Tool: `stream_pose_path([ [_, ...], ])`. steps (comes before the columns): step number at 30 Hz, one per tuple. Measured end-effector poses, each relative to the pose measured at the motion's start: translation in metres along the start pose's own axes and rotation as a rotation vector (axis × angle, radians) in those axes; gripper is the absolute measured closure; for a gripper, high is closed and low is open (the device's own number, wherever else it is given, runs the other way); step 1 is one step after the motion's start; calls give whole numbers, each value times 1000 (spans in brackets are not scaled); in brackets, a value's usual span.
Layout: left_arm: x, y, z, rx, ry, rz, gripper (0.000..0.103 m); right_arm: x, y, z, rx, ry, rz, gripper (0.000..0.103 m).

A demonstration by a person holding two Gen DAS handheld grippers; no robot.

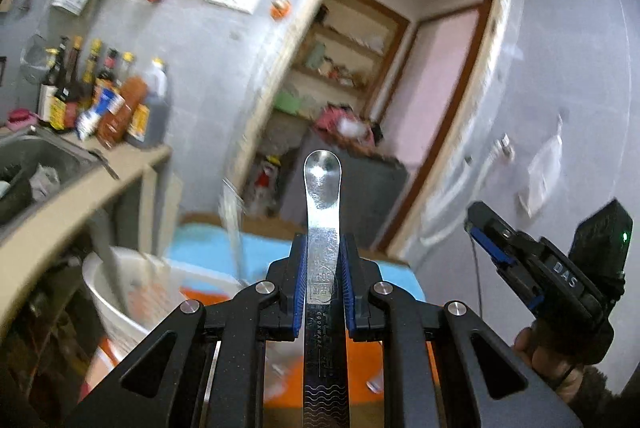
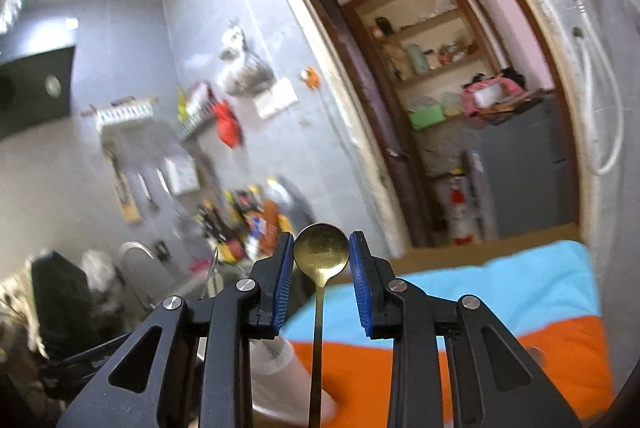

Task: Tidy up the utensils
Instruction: 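Lift the gold spoon and knife and carry them over the white caddy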

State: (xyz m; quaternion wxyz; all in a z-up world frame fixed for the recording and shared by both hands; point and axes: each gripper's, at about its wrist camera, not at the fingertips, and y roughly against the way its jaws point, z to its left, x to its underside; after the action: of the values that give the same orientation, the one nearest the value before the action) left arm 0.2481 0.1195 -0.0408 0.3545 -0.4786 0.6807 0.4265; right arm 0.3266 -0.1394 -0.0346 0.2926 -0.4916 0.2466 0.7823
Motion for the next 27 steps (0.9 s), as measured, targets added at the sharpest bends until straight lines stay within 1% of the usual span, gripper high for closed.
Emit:
stream_pose_path([
  [2, -15, 2, 21, -25, 24, -42, 90, -3, -16, 10, -36, 2, -18, 78],
  [5, -35, 3, 54, -60, 92, -99, 90, -5, -35, 26, -73, 9, -37, 78],
  [7, -44, 4, 76, -90, 151, -140, 90, -5, -44, 34, -96, -10, -55, 78],
  [11, -55, 5, 105, -116, 201, -198, 90, -1, -62, 46, -116, -31, -100, 77],
  [13, -54, 5, 112, -118, 210, -213, 90, 4, -71, 48, -121, -50, -118, 77],
  [15, -52, 4, 116, -121, 210, -225, 90, 12, -78, 48, -105, -54, -139, 77],
  [19, -42, 1, 116, -141, 191, -254, 90, 29, -82, 44, -47, -70, -190, 77],
  [20, -39, 0, 116, -142, 188, -261, 90, 33, -82, 45, -26, -54, -206, 77],
  [22, -33, -2, 116, -138, 185, -273, 90, 38, -83, 48, -17, -26, -225, 77],
  [27, -25, -9, 127, -104, 233, -278, 90, 56, -92, 51, -4, 48, -227, 77],
])
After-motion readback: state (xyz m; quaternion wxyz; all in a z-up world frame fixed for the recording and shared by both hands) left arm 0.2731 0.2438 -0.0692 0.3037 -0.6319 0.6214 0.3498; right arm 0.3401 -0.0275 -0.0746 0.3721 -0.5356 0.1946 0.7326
